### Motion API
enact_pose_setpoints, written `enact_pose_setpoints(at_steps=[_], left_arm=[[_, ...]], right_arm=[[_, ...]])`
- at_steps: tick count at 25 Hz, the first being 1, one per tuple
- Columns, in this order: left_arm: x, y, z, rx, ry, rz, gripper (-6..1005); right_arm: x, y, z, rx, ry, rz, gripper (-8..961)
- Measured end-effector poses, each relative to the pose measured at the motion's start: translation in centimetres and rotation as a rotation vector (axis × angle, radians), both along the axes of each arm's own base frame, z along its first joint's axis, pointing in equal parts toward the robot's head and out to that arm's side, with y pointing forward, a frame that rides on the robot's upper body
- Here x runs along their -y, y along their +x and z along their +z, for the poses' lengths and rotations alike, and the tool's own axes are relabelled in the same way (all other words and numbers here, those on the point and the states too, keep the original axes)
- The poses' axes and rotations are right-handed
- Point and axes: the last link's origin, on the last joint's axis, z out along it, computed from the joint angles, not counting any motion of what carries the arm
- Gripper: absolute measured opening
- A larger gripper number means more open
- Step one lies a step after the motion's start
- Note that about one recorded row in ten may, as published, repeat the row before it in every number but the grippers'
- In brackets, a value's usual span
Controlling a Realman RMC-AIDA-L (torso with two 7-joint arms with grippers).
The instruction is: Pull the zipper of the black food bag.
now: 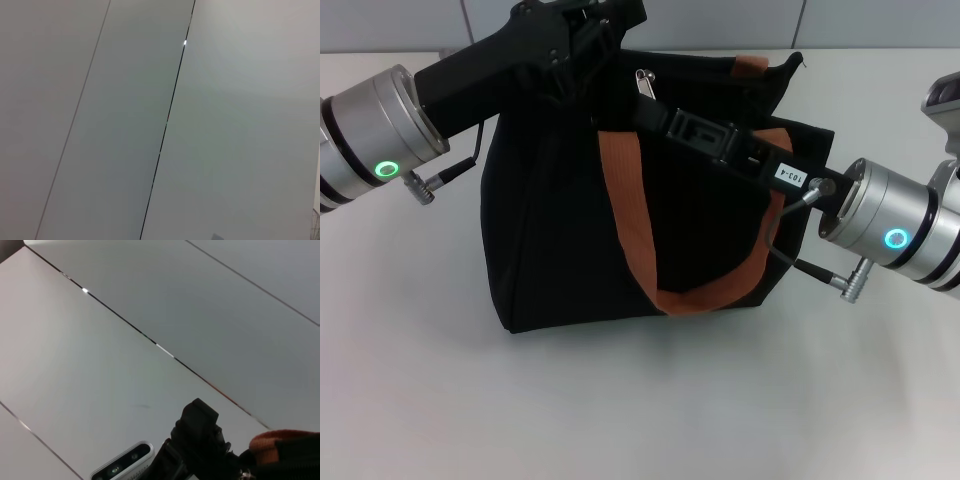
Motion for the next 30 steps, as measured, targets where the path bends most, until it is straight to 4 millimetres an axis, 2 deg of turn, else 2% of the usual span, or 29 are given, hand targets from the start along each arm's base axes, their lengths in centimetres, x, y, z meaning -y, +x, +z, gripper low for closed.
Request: enact_pose_setpoints(at_steps=[11,20,25,30], left_arm=[[0.4,-1.2,0.4,0.015,0.031,0.035,21],[0.4,-1.5,0.9,0.023,0.048,0.043,22],[0.5,-1.5,0.9,0.023,0.048,0.042,22],[0.4,-1.1,0.6,0.027,0.038,0.031,22]], right_arm=[[0.0,2.3,1.1,-0.006,0.058,-0.094,1],[-0.2,3.1,1.7,0.004,0.079,-0.117,0],[-0.2,3.1,2.2,-0.002,0.094,-0.101,6],[0.4,2.3,2.6,-0.013,0.151,-0.005,14]])
